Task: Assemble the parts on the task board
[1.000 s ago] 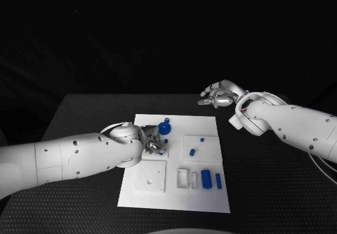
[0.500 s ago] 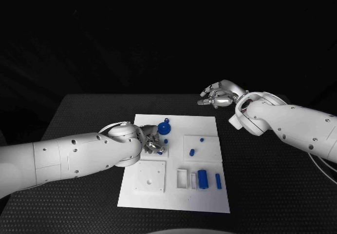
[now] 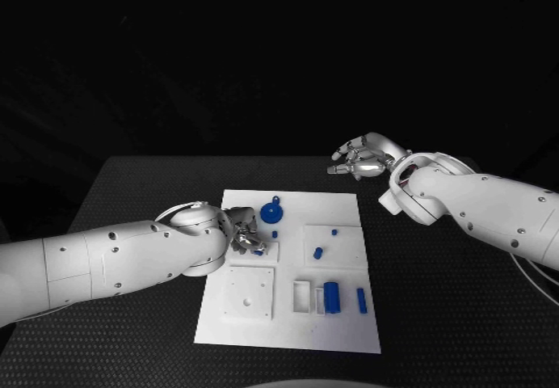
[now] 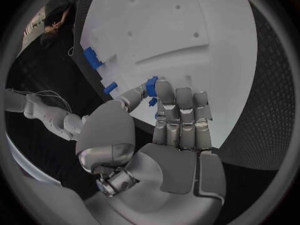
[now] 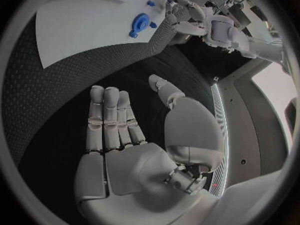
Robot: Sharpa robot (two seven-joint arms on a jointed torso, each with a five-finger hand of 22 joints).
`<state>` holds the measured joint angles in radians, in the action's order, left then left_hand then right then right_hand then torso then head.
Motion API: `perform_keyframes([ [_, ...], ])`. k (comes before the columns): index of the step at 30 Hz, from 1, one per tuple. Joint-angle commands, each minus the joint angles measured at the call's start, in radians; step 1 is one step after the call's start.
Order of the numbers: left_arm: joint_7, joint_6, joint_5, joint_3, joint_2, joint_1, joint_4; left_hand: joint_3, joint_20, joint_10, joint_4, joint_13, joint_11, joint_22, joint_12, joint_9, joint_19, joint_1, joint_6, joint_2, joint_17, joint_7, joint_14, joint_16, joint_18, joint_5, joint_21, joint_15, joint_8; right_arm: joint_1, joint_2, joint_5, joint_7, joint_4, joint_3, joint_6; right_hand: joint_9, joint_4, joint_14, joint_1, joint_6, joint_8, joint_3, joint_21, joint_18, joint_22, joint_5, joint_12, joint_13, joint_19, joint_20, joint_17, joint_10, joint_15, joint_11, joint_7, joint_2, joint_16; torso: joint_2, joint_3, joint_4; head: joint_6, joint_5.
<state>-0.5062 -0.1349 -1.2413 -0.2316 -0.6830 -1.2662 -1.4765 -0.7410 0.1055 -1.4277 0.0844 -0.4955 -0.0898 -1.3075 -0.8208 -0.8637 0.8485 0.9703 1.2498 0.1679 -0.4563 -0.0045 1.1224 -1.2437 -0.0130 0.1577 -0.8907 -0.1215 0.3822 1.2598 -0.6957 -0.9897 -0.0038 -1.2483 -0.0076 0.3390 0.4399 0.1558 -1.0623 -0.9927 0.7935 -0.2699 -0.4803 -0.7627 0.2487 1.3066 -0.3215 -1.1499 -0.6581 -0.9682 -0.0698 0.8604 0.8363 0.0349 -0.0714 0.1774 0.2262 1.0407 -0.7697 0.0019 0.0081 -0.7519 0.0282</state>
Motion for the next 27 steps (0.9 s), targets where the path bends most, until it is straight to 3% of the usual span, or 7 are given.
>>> perform_keyframes([
  [1,-0.017,0.020,0.016,-0.007,-0.010,0.009,-0.003,-0.057,0.116,0.009,0.065,0.001,-0.023,-0.008,-0.006,0.000,-0.007,0.021,0.000,-0.027,0.001,-0.008,0.000,-0.006,0.012,0.003,-0.001,-0.005,0.004,0.000,0.000,-0.002,0.008,0.000,0.000,-0.010,-0.002,-0.001,0.006,0.007,0.003,-0.005,0.006,0.006,0.013,0.001,-0.006,-0.006,0.001,-0.001,-0.002,-0.001,-0.007,-0.003,-0.003,0.007,0.001,0.004,0.000,-0.0003,0.0012,-0.002,0.000],
  [14,-0.023,0.031,0.010,-0.007,-0.020,0.005,0.000,-0.057,0.116,0.008,0.067,0.002,-0.024,-0.008,-0.007,0.000,-0.006,0.022,0.001,-0.026,0.001,-0.008,0.001,-0.007,0.012,0.003,-0.002,-0.005,0.004,0.000,-0.001,-0.002,0.007,-0.001,0.000,-0.011,-0.002,-0.001,0.006,0.007,0.003,-0.005,0.006,0.007,0.013,0.002,-0.006,-0.007,0.003,-0.001,-0.002,-0.002,-0.007,-0.003,-0.003,0.007,0.001,0.005,0.000,0.0022,0.0008,-0.002,0.004],
  [27,-0.018,-0.029,-0.015,-0.007,-0.015,0.005,0.001,-0.059,0.117,0.007,0.069,0.002,-0.026,-0.008,-0.009,0.000,-0.004,0.022,0.003,-0.027,0.001,-0.010,0.004,-0.010,0.012,0.006,-0.004,-0.006,0.005,0.000,-0.002,-0.002,0.007,-0.002,0.000,-0.011,-0.002,-0.001,0.007,0.007,0.003,-0.005,0.006,0.008,0.013,0.003,-0.006,-0.008,0.004,-0.002,-0.002,-0.003,-0.007,-0.003,-0.003,0.007,0.001,0.005,-0.001,0.0019,-0.0014,0.000,0.005],
])
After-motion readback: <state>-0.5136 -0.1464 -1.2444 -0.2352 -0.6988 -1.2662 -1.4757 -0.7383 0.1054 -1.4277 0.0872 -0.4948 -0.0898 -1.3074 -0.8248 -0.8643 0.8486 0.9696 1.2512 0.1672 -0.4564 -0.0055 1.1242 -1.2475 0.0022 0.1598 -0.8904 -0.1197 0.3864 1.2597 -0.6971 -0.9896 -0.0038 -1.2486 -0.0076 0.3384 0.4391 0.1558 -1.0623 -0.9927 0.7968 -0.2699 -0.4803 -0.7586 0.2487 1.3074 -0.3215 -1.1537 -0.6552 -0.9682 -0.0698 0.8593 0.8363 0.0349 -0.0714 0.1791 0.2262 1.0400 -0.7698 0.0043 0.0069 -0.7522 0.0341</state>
